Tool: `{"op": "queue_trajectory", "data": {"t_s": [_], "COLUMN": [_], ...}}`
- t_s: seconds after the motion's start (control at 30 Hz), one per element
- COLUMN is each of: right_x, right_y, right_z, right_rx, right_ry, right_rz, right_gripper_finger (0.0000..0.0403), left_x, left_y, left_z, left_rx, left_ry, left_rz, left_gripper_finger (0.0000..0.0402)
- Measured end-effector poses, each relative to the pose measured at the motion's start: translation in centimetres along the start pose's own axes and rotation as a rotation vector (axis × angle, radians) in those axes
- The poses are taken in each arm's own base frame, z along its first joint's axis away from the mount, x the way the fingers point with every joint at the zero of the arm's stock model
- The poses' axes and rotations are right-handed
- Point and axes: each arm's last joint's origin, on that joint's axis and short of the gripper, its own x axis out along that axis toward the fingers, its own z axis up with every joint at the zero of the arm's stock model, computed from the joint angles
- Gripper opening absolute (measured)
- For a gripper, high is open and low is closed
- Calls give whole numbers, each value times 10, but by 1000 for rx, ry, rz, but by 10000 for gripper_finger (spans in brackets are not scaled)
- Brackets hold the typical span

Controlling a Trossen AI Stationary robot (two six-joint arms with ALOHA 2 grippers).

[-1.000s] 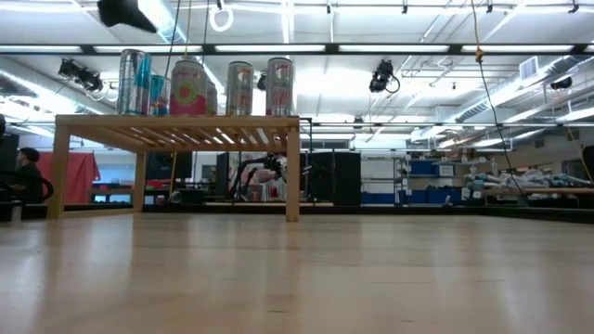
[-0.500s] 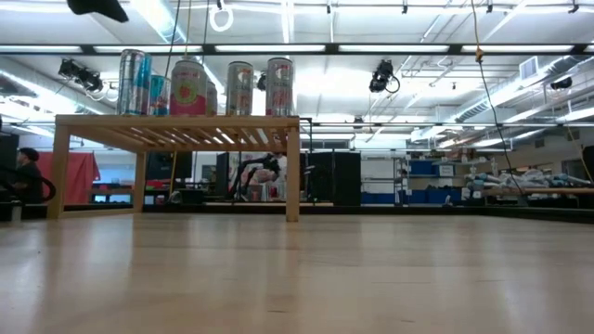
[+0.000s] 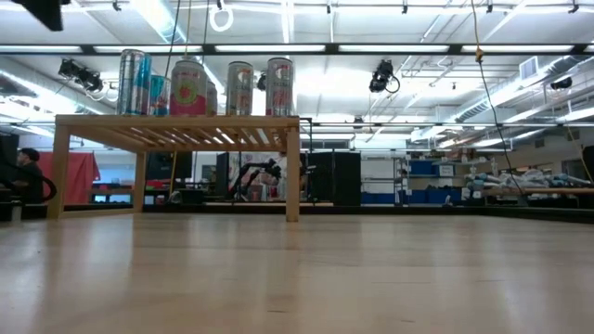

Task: Place canned beverage on shelf
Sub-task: Put the white and yellow soda can on the shelf aligned with the other white and yellow soda can

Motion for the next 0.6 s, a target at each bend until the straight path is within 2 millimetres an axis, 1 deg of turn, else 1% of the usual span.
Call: {"op": "queue_trajectory", "data": {"t_s": [0.2,0.6], "right_x": [0,0], "right_y": [0,0], "right_z": [-1,-3], "right_rx": [-2,-4], "right_ry": [13,33], "right_rz": [4,4], "right_gripper_finger": [375,375], "left_x": [12,22], "left_y": [-16,-37], "left_z": [-15,-50], "left_rx": [-81,-244], "left_ry": [49,158], "left_rz": [34,72], "left_gripper_finger": [389,389]}}
